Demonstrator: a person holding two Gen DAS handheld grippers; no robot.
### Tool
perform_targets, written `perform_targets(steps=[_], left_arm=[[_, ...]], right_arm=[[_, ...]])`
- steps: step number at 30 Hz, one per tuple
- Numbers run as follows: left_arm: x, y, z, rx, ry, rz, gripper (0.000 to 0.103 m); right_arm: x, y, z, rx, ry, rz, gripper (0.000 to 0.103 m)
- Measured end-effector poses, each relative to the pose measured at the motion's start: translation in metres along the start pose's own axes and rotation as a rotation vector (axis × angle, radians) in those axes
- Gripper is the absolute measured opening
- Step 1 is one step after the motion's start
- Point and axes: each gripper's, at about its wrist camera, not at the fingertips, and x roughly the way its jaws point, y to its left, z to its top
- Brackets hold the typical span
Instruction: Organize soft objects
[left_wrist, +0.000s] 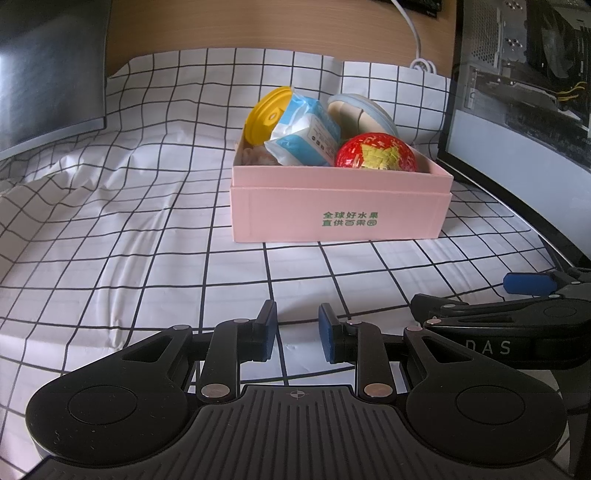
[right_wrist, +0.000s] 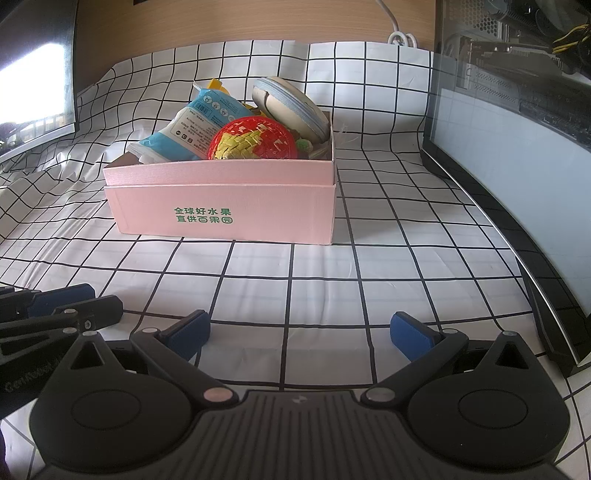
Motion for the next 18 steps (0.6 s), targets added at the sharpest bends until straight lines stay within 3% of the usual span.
perform_targets(steps=[18], left_arm=[[-0.0003, 0.0011, 0.0001, -0.002, 0.0, -0.005, 0.027]], right_arm=[[0.0, -0.0001, -0.0001, 0.0, 0.0, 0.0, 0.103]])
